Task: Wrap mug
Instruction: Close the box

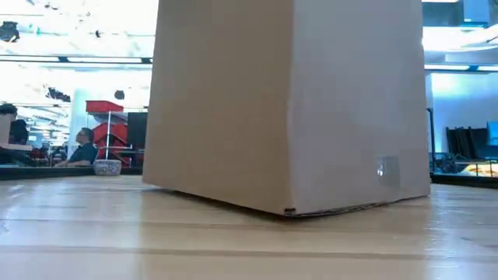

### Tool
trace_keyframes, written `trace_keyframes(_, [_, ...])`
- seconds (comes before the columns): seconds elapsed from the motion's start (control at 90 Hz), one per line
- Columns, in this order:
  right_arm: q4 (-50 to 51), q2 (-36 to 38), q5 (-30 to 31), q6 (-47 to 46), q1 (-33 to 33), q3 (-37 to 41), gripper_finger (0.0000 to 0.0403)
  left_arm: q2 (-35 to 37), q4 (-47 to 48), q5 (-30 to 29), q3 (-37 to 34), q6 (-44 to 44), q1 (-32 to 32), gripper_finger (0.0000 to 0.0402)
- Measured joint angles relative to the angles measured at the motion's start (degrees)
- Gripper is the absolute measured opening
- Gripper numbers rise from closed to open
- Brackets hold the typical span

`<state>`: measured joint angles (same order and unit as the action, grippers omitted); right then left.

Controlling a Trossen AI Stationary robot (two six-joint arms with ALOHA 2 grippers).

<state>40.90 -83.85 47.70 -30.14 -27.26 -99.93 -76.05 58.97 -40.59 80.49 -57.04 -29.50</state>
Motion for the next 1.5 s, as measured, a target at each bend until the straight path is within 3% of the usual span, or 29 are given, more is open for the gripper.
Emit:
trace_keyframes(0.1, [10.95, 0.12, 6.71, -3.55, -0.1, -8.76, 0.0, 0.0, -0.33, 0.56, 0.0, 0.44, 0.0, 0.0])
trace_keyframes(0.167, [21.66, 0.9, 7.78, -9.9, 1.54, -14.48, 0.0, 0.0, -0.45, 0.76, 0.0, 0.44, 0.0, 0.0])
trace_keyframes(0.267, [40.18, 2.51, 7.0, -21.41, 5.63, -20.23, 0.0, 0.0, -0.75, 0.94, 0.0, 0.44, 0.0, 0.0])
trace_keyframes(0.356, [49.81, 4.02, 0.21, -28.28, 10.48, -21.08, 0.0, 0.0, -1.34, 0.91, 0.0, 0.51, 0.0, 0.0])
trace_keyframes(0.478, [46.23, 6.93, -13.18, -23.81, 17.87, -16.17, 0.0, 0.0, -3.32, 1.11, -0.02, 2.61, 0.26, 0.0])
trace_keyframes(0.578, [49.77, 7.66, -19.78, -23.48, 21.74, -11.23, 0.0, 0.0, -5.73, 1.14, -0.04, 4.69, 0.85, 0.0])
trace_keyframes(0.8, [34.09, 9.16, -33.61, -16.7, 22.11, 1.39, 0.0, 0.0, -9.89, 1.86, -0.04, 9.14, 3.76, 0.0])
trace_keyframes(1.0, [21.72, 8.14, -36.1, -15.42, 18.94, 5.12, 0.0, 0.13, -8.66, 4.7, 0.03, 11.98, 8.13, 0.0])
trace_keyframes(1.5, [17.97, -4.1, -34.84, -10.02, 12.94, 8.57, 0.0, -2.55, -9.94, 14.55, 0.07, 19.67, 17.35, 0.0])
